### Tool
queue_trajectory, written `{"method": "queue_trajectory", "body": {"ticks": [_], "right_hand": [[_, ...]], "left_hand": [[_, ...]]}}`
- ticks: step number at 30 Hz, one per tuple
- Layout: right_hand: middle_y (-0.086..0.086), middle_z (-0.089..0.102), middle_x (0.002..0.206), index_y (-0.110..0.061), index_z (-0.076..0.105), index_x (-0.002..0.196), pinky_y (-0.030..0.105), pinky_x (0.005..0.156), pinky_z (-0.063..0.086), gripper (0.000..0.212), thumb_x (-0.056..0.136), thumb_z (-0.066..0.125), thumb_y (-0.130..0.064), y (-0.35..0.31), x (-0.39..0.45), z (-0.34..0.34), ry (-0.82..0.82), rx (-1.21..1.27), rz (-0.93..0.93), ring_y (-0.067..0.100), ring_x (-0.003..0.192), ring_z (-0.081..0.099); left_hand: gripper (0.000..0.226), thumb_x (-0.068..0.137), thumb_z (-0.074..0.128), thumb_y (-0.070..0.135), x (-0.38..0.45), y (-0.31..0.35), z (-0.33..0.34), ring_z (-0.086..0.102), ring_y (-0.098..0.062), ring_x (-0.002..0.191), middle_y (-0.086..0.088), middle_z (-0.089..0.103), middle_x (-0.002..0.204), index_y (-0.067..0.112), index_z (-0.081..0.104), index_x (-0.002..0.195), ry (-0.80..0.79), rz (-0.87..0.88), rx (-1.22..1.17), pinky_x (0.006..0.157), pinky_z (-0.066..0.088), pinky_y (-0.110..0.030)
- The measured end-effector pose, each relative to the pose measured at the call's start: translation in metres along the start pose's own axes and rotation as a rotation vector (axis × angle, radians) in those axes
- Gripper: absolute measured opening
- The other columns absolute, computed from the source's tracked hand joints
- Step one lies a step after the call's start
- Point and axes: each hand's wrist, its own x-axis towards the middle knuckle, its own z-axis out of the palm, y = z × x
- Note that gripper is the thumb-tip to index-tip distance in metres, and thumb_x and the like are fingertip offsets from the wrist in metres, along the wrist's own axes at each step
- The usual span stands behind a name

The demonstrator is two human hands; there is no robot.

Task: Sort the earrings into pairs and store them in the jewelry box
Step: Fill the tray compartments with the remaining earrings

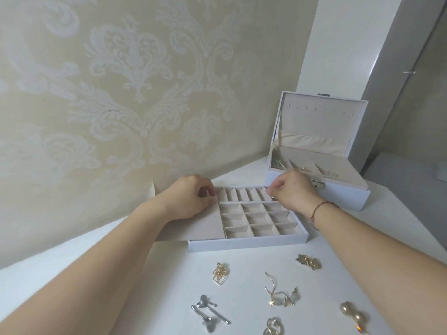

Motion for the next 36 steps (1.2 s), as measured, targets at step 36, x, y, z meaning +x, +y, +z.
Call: {"method": "queue_trajectory", "body": {"ticks": [36], "right_hand": [[-0.012, 0.058, 0.106, -0.035, 0.062, 0.106, 0.031, 0.081, 0.042, 0.019, 0.09, 0.059, -0.043, -0.061, -0.125, 0.013, -0.483, -0.388, -0.818, 0.008, 0.101, 0.053]], "left_hand": [[0.013, 0.088, 0.066, 0.025, 0.0, -0.001, 0.002, 0.052, -0.013, 0.075, 0.005, 0.058, 0.083, 0.018, 0.069, 0.099, 0.013, -0.004, -0.057, 0.066, 0.039, -0.014]]}}
